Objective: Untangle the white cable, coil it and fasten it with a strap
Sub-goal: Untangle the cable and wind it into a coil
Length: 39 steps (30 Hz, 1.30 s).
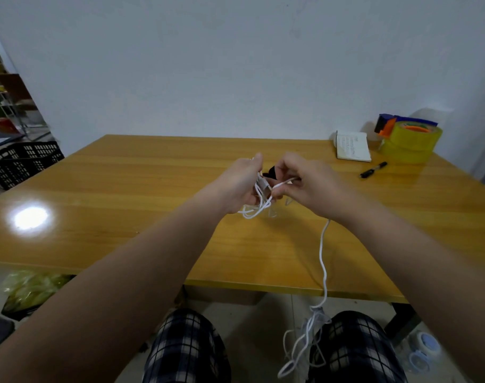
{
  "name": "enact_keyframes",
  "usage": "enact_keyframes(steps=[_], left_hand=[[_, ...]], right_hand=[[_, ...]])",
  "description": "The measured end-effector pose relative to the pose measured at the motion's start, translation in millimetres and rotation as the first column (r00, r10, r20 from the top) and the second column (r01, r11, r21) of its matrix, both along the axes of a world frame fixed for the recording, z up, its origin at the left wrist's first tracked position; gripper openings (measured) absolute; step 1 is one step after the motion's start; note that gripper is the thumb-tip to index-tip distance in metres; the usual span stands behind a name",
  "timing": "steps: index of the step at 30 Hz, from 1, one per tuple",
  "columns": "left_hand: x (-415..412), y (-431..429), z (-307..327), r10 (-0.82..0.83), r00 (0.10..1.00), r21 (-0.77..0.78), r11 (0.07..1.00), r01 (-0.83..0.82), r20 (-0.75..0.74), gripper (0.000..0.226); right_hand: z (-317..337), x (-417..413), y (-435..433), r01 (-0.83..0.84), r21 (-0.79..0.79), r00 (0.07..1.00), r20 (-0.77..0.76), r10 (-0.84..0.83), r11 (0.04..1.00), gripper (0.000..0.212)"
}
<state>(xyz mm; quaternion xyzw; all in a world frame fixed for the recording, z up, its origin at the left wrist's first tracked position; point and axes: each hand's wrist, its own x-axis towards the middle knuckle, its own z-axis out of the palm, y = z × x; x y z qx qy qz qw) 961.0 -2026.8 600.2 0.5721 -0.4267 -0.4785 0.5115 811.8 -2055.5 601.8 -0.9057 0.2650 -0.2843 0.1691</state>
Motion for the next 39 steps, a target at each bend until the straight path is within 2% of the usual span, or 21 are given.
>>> enact_keyframes(steps=[5, 8, 12, 16, 18, 20, 22, 25, 29, 33, 35, 36, 38, 39], left_hand=[[2.8, -0.4, -6.6, 0.015, 0.957, -0.012, 1.0, -0.012, 0.29, 0.043], [0.6, -1.7, -11.4, 0.008, 0.901, -0.026, 1.0, 0.003, 0.433, 0.045], [-5.6, 2.1, -15.3, -0.115, 0.939, -0.004, 0.992, 0.123, 0.325, 0.037], [-12.8, 4.6, -14.3, -0.138, 0.915, 0.008, 0.989, 0.145, 0.38, 0.032], [-13.4, 5.1, -13.6, -0.209, 0.912, 0.066, 0.978, 0.198, 0.353, 0.026], [-10.7, 5.6, -13.3, -0.296, 0.897, 0.128, 0.955, 0.268, 0.328, 0.032], [-3.4, 5.9, -13.1, -0.322, 0.906, 0.168, 0.944, 0.285, 0.275, 0.041], [8.3, 5.7, -13.1, -0.354, 0.91, 0.174, 0.931, 0.321, 0.215, 0.042], [10.8, 8.7, -12.3, -0.446, 0.818, 0.135, 0.894, 0.428, 0.363, 0.031], [13.2, 10.1, -10.3, -0.405, 0.769, 0.126, 0.909, 0.397, 0.494, 0.029], [15.9, 7.6, -11.8, -0.391, 0.795, 0.106, 0.916, 0.388, 0.465, 0.023], [17.4, 6.1, -13.3, -0.374, 0.839, 0.081, 0.924, 0.374, 0.395, 0.018], [21.0, 2.8, -15.7, -0.304, 0.943, 0.029, 0.953, 0.303, 0.136, 0.016], [23.7, 1.0, -15.9, -0.254, 0.967, 0.009, 0.967, 0.254, 0.0, 0.019]], right_hand=[[-6.6, 0.2, 1.0, 0.092, -0.066, 0.995, -0.023, -0.094, 0.994, 0.031], [-7.8, 2.2, 2.9, 0.057, -0.058, 0.998, -0.013, -0.058, 0.997, 0.029], [-4.6, 1.8, -1.8, 0.045, 0.02, 0.998, -0.047, -0.044, 0.999, 0.026], [-9.3, 2.5, -9.8, 0.028, 0.113, 0.998, -0.059, -0.021, 0.993, 0.03], [-10.2, 3.8, -11.4, 0.005, 0.226, 1.0, 0.029, -0.012, 0.974, 0.037], [-7.1, 0.9, -13.2, -0.091, 0.395, 0.992, 0.111, 0.051, 0.914, 0.042], [-4.4, -3.8, -16.2, -0.185, 0.486, 0.983, 0.1, 0.157, 0.854, 0.036], [-8.1, -6.8, -23.2, -0.109, 0.413, 0.992, -0.019, 0.128, 0.904, 0.026], [-17.0, -7.1, -29.3, 0.012, 0.3, 1.0, 0.021, -0.02, 0.954, 0.021], [-23.6, -6.0, -25.2, 0.094, 0.372, 0.995, 0.007, -0.103, 0.924, 0.016], [-25.8, -6.0, -22.7, 0.074, 0.466, 0.997, -0.006, -0.08, 0.882, 0.021], [-25.8, -6.2, -20.9, 0.039, 0.505, 0.999, 0.008, -0.05, 0.862, 0.021], [-26.7, -7.8, -20.3, -0.023, 0.512, 0.999, 0.047, -0.001, 0.859, 0.021], [-27.8, -8.1, -20.8, -0.016, 0.472, 0.997, 0.077, -0.023, 0.881, 0.017]])
